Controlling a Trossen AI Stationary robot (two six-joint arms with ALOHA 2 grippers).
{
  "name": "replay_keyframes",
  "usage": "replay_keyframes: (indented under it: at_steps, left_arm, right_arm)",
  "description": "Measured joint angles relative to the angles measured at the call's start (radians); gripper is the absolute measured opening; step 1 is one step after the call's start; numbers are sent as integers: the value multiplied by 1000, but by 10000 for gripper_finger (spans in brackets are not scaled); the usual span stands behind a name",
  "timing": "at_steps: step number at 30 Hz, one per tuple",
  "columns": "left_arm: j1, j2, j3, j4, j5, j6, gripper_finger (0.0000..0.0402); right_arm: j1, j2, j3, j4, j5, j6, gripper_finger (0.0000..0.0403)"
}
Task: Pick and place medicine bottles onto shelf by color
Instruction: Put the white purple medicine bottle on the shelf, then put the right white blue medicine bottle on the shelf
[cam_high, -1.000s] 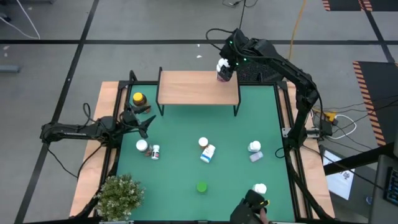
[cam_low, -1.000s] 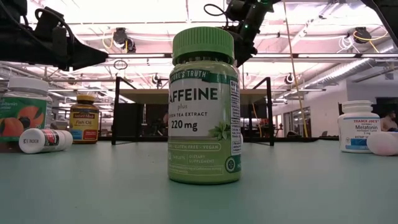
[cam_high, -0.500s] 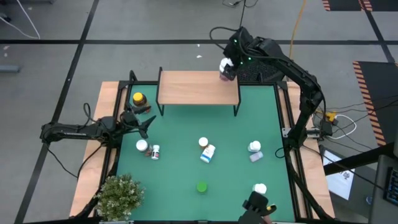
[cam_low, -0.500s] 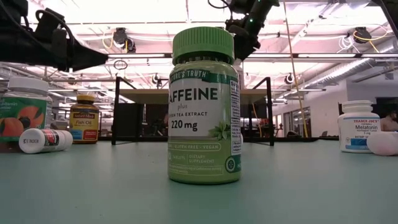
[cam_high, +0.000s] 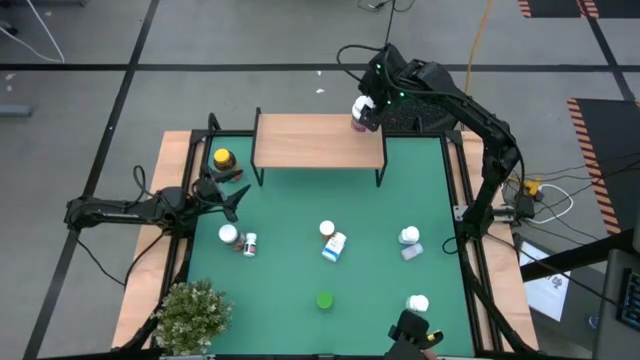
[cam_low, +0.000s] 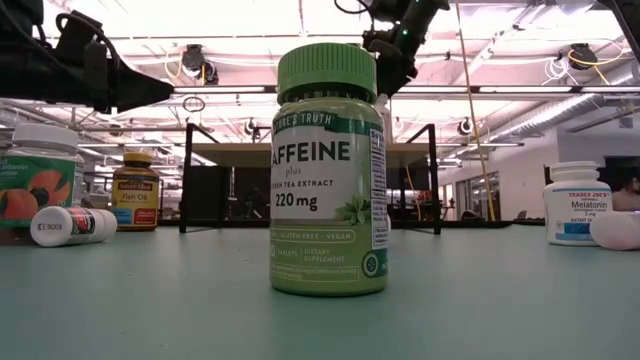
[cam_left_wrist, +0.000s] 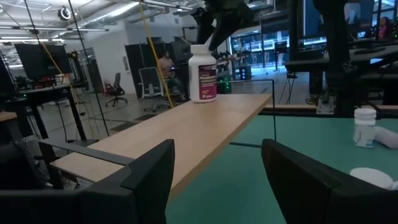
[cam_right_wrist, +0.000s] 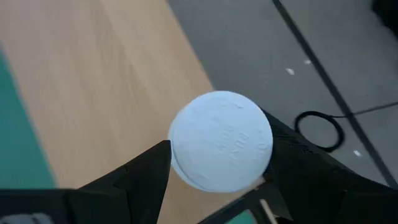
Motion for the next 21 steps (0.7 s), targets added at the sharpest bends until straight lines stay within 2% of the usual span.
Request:
replay_keyframes:
  at_steps: [7,21]
  left_arm:
    - [0,0,0,-21,0,-1,246]
    - [0,0,0,-22,-1,1,246]
  right_arm:
    - [1,-4,0,-6,-70,-4,263]
    - [0,-41,1,-2,-68,-22,263]
